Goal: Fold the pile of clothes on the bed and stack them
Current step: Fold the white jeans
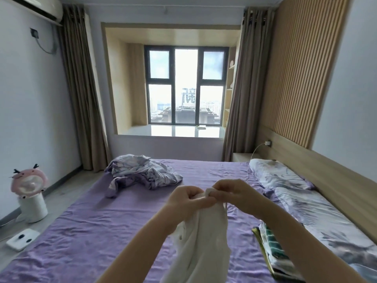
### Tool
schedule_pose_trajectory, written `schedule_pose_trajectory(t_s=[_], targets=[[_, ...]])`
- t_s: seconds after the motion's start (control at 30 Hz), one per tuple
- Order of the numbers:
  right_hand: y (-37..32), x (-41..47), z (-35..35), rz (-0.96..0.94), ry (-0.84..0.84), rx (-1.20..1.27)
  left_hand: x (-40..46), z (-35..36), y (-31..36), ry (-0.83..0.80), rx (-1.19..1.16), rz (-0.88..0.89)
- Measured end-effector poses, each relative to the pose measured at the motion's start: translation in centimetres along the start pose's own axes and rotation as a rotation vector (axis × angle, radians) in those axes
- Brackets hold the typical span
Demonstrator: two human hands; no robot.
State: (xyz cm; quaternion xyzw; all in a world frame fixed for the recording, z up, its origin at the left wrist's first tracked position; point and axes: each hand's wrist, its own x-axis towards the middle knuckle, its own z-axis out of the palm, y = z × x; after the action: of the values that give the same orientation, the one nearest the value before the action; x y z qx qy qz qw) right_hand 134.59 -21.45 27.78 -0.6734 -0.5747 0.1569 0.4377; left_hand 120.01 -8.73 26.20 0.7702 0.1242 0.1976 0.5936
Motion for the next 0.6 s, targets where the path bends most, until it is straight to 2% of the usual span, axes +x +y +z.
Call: schedule_pose_trajectory(t_s=[0.17, 0.27, 0.33, 0.47, 0.6], targets=[[4.9, -0.1, -2.0, -0.006, 0.105, 0.107, 3.2, 2.7, 0.2, -0.04, -0.211, -0.032], [8.2, -0.8, -3.0, -0.029, 0.024, 0.084, 4.6, 1.6, 1.3, -0.024, -0.162, 0.031], [10.4, -1.3, -3.6, 0.013, -0.019, 0.017, 5.2, -0.5, 2.0, 0.066, -0.041, 0.058], [13.1, -1.1, -5.8, 0.077, -0.068, -0.185, 5.5, -5.7, 2.1, 0.227, 0.371, 0.04], [11.7, 2.4, -8.7, 0.07, -0.078, -0.363, 5.7, -7.7, 1.4, 0.176, 0.691, 0.043]])
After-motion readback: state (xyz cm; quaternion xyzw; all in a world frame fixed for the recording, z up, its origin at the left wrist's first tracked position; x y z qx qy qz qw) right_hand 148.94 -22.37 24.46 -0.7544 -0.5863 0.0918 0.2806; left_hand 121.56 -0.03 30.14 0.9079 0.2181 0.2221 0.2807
